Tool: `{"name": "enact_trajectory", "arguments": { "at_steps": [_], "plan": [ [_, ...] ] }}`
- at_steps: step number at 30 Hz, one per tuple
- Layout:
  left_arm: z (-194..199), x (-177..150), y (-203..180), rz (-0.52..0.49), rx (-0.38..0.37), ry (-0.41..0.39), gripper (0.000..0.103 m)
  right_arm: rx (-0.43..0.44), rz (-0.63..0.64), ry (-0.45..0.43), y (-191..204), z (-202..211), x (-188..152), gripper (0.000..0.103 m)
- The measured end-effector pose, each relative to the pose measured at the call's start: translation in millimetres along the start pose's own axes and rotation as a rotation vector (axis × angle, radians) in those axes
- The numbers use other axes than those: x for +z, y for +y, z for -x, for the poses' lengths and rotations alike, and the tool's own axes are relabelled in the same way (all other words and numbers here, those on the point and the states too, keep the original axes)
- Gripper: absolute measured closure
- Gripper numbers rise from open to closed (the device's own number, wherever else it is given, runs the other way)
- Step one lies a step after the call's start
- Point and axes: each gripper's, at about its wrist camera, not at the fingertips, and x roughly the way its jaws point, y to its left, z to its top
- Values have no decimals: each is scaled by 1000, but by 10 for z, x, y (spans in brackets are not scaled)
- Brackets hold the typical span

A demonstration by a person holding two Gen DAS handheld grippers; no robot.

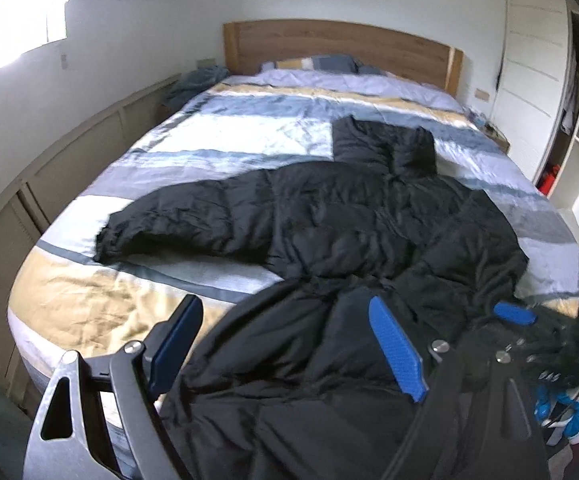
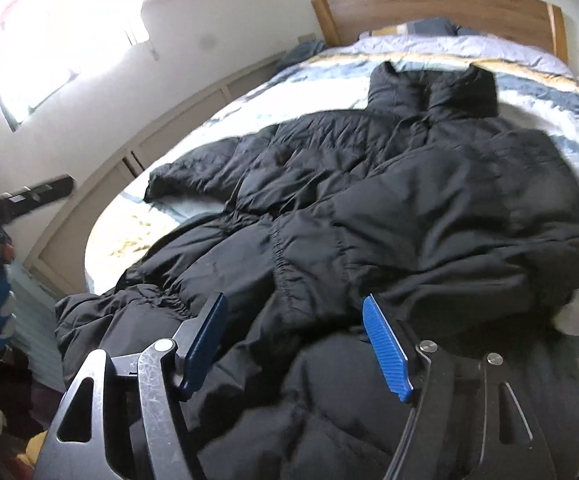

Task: Fold large clothes

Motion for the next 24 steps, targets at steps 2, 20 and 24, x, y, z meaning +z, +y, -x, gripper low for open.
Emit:
{"name": "enact_trajectory", "arguments": {
  "at_steps": [2,20,24],
  "plan": [
    [-68,17,-186,-19,-12,16,18,-23,-13,-31,-172,156,51,33],
    [-1383,553,-1973,-55,-116,40,18,-250,-90,-152,-1780,341,745,33],
    [-1811,495,-2122,-64,-82,76,18,-245,-121,-124,-1999,35,742,33]
  ]
}}
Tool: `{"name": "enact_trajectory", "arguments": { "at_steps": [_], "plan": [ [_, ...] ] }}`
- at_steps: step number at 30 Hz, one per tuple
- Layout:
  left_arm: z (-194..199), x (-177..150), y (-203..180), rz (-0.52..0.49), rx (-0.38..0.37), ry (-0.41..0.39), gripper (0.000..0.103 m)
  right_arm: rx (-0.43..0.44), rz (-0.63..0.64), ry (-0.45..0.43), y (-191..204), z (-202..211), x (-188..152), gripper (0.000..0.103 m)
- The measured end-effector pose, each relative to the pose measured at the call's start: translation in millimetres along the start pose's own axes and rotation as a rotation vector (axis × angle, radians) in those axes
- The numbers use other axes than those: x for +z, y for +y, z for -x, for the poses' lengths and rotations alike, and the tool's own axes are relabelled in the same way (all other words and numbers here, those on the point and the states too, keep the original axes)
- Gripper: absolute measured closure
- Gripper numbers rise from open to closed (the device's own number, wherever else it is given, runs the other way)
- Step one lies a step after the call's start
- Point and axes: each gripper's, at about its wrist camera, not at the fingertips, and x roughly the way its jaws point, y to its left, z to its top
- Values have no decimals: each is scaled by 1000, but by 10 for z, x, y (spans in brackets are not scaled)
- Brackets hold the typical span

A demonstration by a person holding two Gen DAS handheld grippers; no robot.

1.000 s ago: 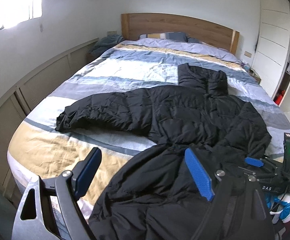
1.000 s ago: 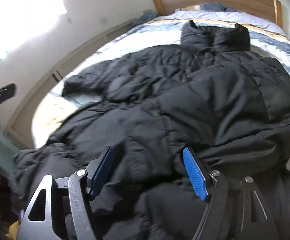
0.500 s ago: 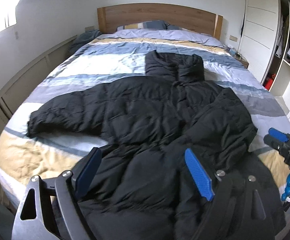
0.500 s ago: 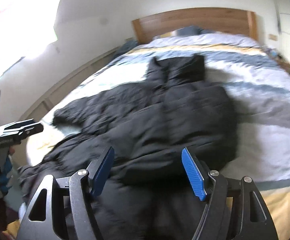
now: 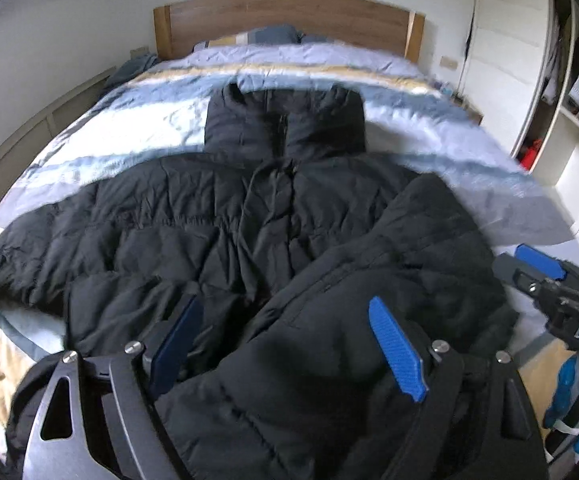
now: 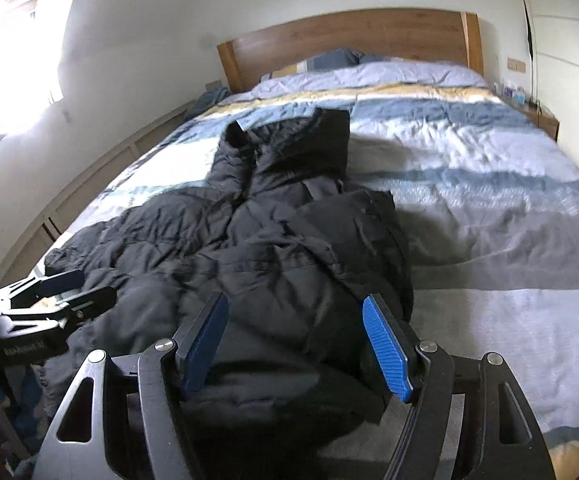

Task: Fold large clothes

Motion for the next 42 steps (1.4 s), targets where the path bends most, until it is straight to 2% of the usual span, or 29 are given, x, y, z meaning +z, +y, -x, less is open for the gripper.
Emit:
{"name": "enact_trajectory", "arguments": {
  "at_steps": [4,9,15,18,20,22,24,26,29,37,42],
  "plan": [
    [-438,-253,93,19,25,95,17,-3,-7,67,-35,-354,-173,33],
    [-460,-309,133,17,4,106,17,-19,-14,117,-46,-608,-349,33],
    [-108,-262,270,15,-3,46,18,-20,-8,79,39,-284,-267,33],
    [49,-332,358,7,6,28,18,19,1,37,199,-25,-296,33],
    [17,-418,438,15,26,59,18,33,6,44,301,24,-380,33],
    [-85,-503,497,21,31,126,18,19,7,88,382,-48,-520,33],
    [-80,-542,523,12,31,141,17,-6,-3,124,399,-119,-602,33],
    [68,-537,571,4,32,114,18,-27,-25,135,404,-84,-620,33],
    [348,-502,684,-1,38,71,18,-33,-33,108,468,151,-558,33],
    [1010,-627,1139,9,-40,80,18,-69,-33,28,910,918,-545,33],
    [1484,-775,1573,10,-16,31,18,-88,-37,-7,1171,1320,-635,33]
  ]
}}
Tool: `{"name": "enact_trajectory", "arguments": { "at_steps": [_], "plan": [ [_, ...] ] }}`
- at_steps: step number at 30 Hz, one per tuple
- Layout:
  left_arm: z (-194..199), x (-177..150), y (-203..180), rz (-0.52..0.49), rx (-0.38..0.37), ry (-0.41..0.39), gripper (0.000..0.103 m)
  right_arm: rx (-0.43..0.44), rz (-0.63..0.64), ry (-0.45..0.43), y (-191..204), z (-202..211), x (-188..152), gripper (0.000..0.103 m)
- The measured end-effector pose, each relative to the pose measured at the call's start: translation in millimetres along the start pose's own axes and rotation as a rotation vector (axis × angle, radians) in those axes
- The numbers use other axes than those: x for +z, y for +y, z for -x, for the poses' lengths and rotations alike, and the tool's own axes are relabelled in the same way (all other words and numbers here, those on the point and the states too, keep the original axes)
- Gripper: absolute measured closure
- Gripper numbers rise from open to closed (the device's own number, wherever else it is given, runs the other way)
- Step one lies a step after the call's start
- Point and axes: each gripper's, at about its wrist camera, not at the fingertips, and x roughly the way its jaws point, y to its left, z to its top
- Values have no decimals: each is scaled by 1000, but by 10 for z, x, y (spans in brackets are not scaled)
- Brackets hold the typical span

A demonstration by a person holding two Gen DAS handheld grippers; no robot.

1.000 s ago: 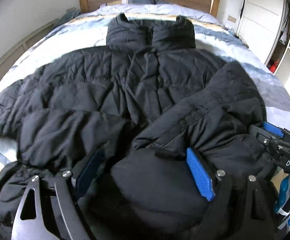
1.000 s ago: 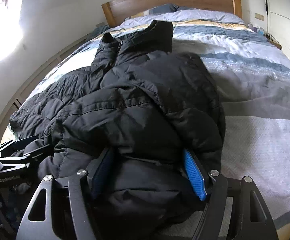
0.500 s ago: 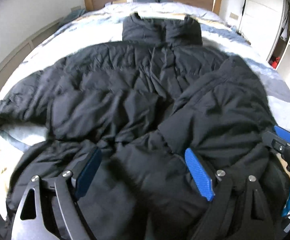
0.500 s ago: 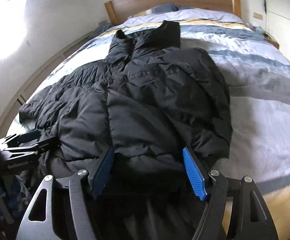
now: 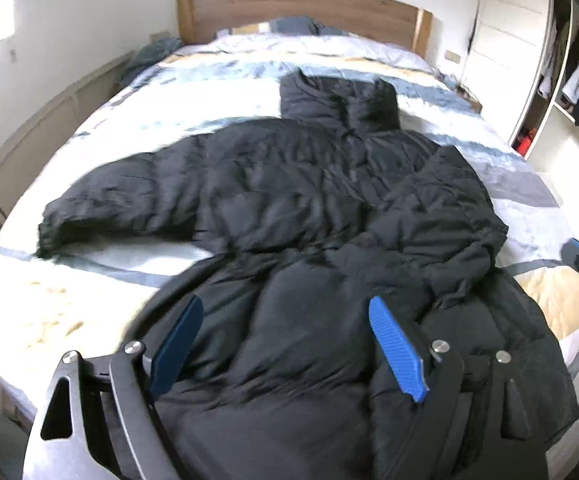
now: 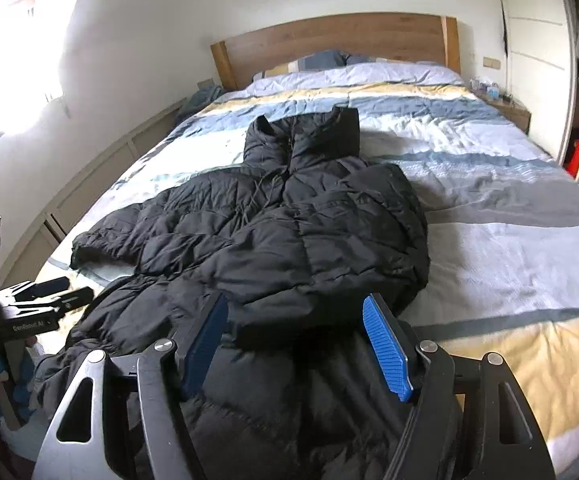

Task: Fold large clothes

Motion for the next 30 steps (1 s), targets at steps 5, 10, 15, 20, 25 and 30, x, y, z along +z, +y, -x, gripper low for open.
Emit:
{"name": "enact_trajectory", "arguments": {
  "at_steps": [5,10,15,20,25,30],
  "plan": [
    [321,-92,655,84,34,-47,18,-39,-28,-43,150,367,-56,33],
    [494,-162,1305,183,73,-77,18,-68,-58,-95,218,619,-44,31],
    [566,-198,1863,283,90,-97,18,-80,-72,-144,265,719,-24,20],
    [466,-209,2402,393,109,-82,18,-113,-84,-157,236,692,-26,10],
    [226,-227,2875,506,85,-57,18,-180,-117,-144,116,564,22,10],
    [-123,-223,3271,626,-3,-35,18,-239,-159,-101,-56,358,76,10]
  ]
}}
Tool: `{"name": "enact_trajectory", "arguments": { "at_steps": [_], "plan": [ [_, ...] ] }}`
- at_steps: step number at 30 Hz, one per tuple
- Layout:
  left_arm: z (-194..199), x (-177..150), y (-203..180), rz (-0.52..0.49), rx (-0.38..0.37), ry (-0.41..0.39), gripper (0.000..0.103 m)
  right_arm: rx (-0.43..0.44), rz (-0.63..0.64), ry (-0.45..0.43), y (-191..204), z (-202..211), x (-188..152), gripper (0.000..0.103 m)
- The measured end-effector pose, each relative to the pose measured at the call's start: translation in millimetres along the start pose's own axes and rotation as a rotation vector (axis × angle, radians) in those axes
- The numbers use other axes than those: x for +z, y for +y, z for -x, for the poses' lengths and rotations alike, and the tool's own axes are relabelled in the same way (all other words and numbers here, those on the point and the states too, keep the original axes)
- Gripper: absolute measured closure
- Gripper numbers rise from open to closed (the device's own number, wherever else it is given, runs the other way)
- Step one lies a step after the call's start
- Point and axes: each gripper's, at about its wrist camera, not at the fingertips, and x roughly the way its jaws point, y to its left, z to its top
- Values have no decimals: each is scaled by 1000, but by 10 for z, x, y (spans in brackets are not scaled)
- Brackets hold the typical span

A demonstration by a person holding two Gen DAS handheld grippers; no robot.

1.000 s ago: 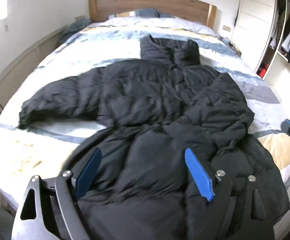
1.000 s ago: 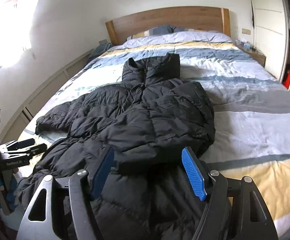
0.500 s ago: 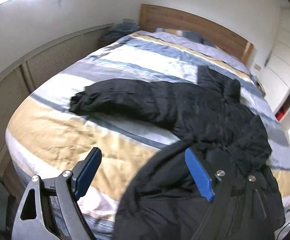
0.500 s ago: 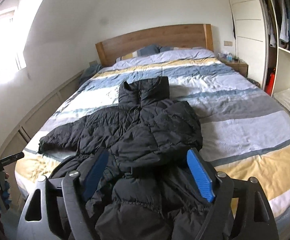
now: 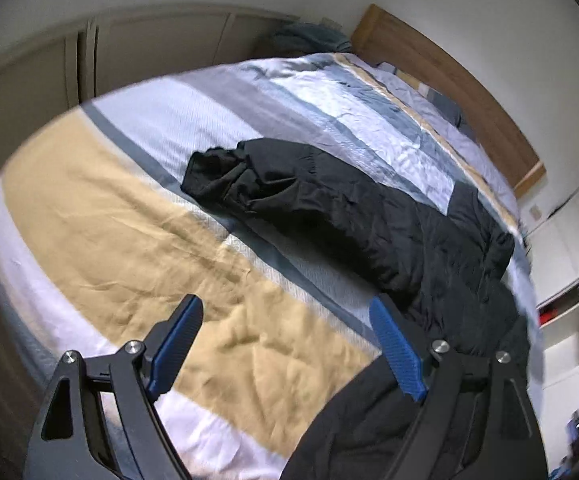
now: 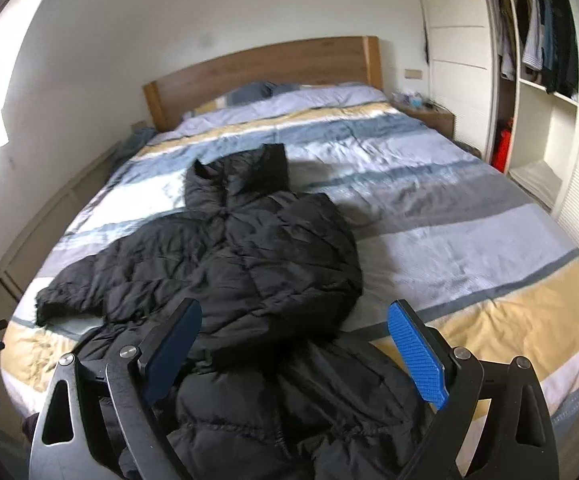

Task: Fold large clothes

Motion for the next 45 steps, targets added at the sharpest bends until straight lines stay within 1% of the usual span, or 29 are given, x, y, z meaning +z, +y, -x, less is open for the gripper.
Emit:
{"name": "enact_trajectory", "arguments": {
  "at_steps": [1,3,4,7,9,11,13,18,21,23,24,25,26,27,28,29,31,34,39,41,45],
  "plan": [
    [-83,43,43,21,-13,6,18,-10,-13,8,-27,-54,13,10],
    [-249,124,114,77,-67,25,18,-24,-28,19,-60,-132,29,10],
    [-368,178,150,118,-105,36,18,-35,-31,24,-73,-175,36,10],
    [-661,303,188,196,-160,47,18,-66,-34,45,-92,-305,62,10],
    [-827,379,202,231,-176,50,18,-85,-34,59,-101,-369,65,10],
    [-1063,467,220,291,-215,53,18,-109,-31,74,-121,-443,78,10],
    [-1222,527,227,329,-238,54,18,-139,-33,84,-161,-497,92,10],
    [-1650,686,267,434,-280,54,20,-194,-54,89,-291,-564,173,10],
    [-1801,748,326,491,-292,46,21,-222,-58,86,-344,-571,214,10],
    [-1888,777,393,553,-314,39,26,-233,-58,86,-375,-572,234,10],
    [-1920,785,429,579,-325,35,32,-238,-58,85,-385,-568,240,10],
    [-1945,796,456,597,-331,33,42,-240,-56,85,-389,-564,244,10],
    [-1971,810,480,609,-328,33,49,-242,-53,84,-391,-554,245,10],
    [-1995,817,493,615,-327,38,63,-243,-49,83,-384,-542,244,10],
    [-2009,825,504,621,-328,42,71,-244,-46,80,-385,-528,241,10],
    [-2025,822,519,634,-333,46,73,-244,-44,79,-386,-521,241,10],
    [-2016,819,531,641,-343,41,86,-241,-42,76,-392,-487,228,10],
    [-1930,835,487,600,-328,24,93,-238,-37,71,-387,-423,214,10],
    [-1771,902,339,528,-317,1,96,-230,-48,49,-432,-272,197,10],
    [-1657,933,254,475,-299,-11,96,-227,-58,38,-465,-192,189,10],
    [-1399,996,10,369,-291,-43,97,-226,-71,13,-544,-5,176,10]
  ]
}}
